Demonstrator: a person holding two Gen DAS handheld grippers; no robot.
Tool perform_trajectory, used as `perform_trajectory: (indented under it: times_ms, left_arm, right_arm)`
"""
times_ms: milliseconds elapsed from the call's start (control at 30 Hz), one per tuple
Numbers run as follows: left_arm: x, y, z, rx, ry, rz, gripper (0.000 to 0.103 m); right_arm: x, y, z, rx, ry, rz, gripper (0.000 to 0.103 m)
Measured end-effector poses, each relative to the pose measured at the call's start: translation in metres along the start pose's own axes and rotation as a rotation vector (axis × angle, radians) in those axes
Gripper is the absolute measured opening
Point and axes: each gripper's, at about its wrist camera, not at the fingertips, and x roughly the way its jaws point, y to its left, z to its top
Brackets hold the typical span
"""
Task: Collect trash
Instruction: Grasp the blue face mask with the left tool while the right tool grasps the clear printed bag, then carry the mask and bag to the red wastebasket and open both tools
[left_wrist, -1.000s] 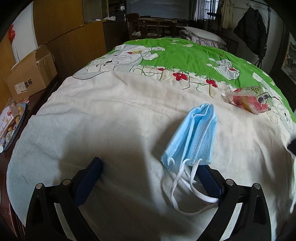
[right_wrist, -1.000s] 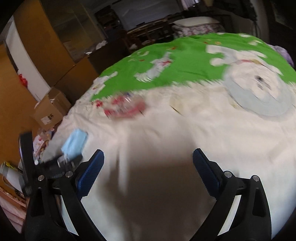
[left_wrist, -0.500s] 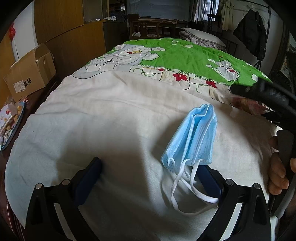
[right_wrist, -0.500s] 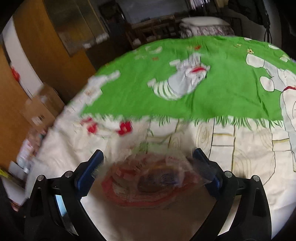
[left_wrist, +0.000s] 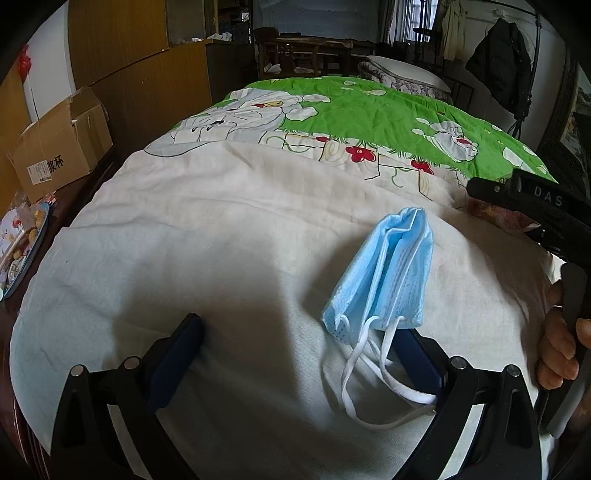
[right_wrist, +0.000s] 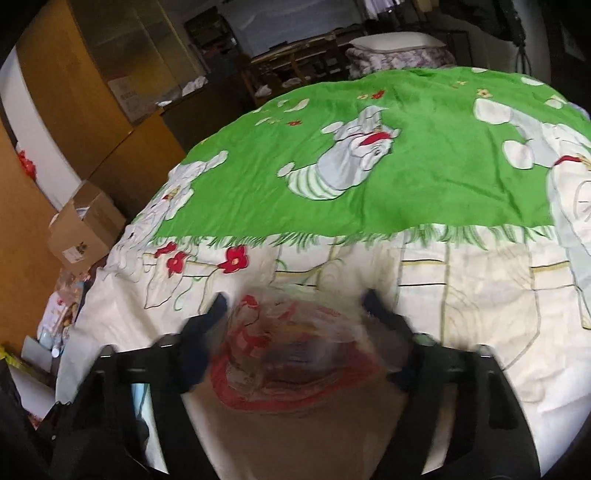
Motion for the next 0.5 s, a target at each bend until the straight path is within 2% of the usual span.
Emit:
perform_trajectory:
  times_ms: [233, 400, 500]
  left_arm:
    - [-0.005, 0.005, 0.0, -0.027, -0.024, -0.029, 0.097]
    - [-0.013, 0.002, 0.009, -0.018, -0.055, -0.079, 0.097]
    - [-0.009, -0.004, 0.017, -0.007, -0.046, -0.078, 0.097]
  right_arm:
    - [0.001, -0.006, -0.001, 0.02, 0.007, 0.046, 0.052]
    - [0.005, -0.011, 0.002, 0.057, 0.024, 0.077, 0.053]
    - [0.005, -0.011, 0.003, 0.055, 0.025, 0.076, 0.053]
